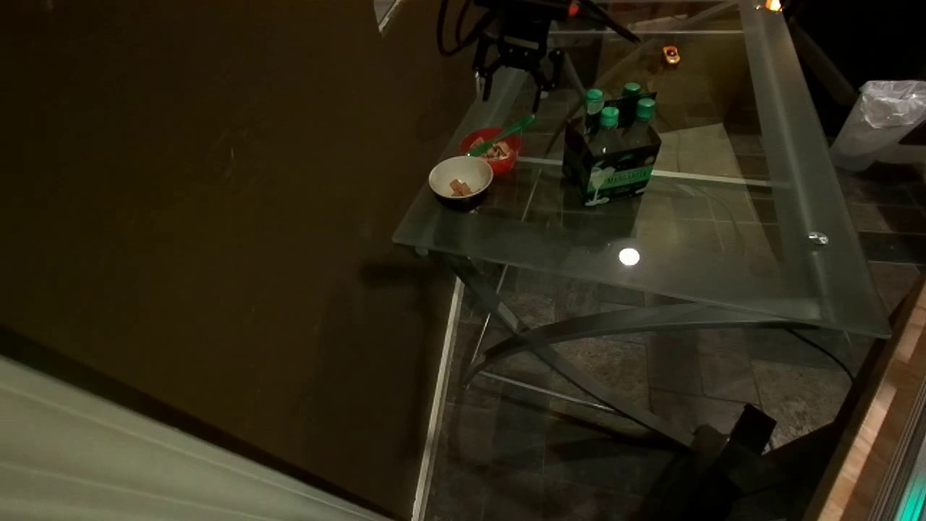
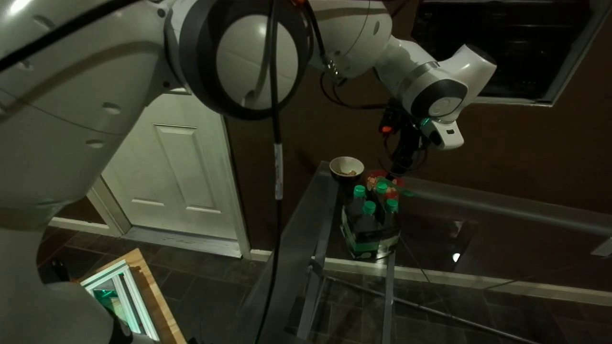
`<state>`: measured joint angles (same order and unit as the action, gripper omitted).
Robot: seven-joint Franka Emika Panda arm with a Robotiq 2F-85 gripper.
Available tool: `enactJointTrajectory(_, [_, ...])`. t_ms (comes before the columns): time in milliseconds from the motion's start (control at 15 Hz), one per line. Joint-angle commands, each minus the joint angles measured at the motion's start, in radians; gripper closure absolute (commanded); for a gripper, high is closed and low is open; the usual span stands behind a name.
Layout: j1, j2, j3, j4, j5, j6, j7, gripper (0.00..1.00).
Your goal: Scoop up the contents on the table and put them inside the bowl
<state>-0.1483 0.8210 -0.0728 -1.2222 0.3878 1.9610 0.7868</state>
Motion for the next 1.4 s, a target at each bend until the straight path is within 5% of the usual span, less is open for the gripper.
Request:
enactJointTrajectory(0, [0.005, 0.015, -0.003, 0.012, -0.004, 0.014, 0.017, 0.0])
enactJointTrajectory(400, [0.005, 0.104, 0.005, 0.09, 0.01, 0.009, 0.069, 0.02])
enactJointTrajectory(533, [0.005, 0.128, 0.006, 0.11, 0.007, 0.018, 0.084, 0.24])
enactJointTrajectory(733, [-0.002, 0.162, 0.009, 0.148, 0.007, 0.037, 0.099, 0.38])
enactJointTrajectory(1333, [-0.006, 0.253, 0.017, 0.284, -0.006, 0.022, 0.153, 0.58])
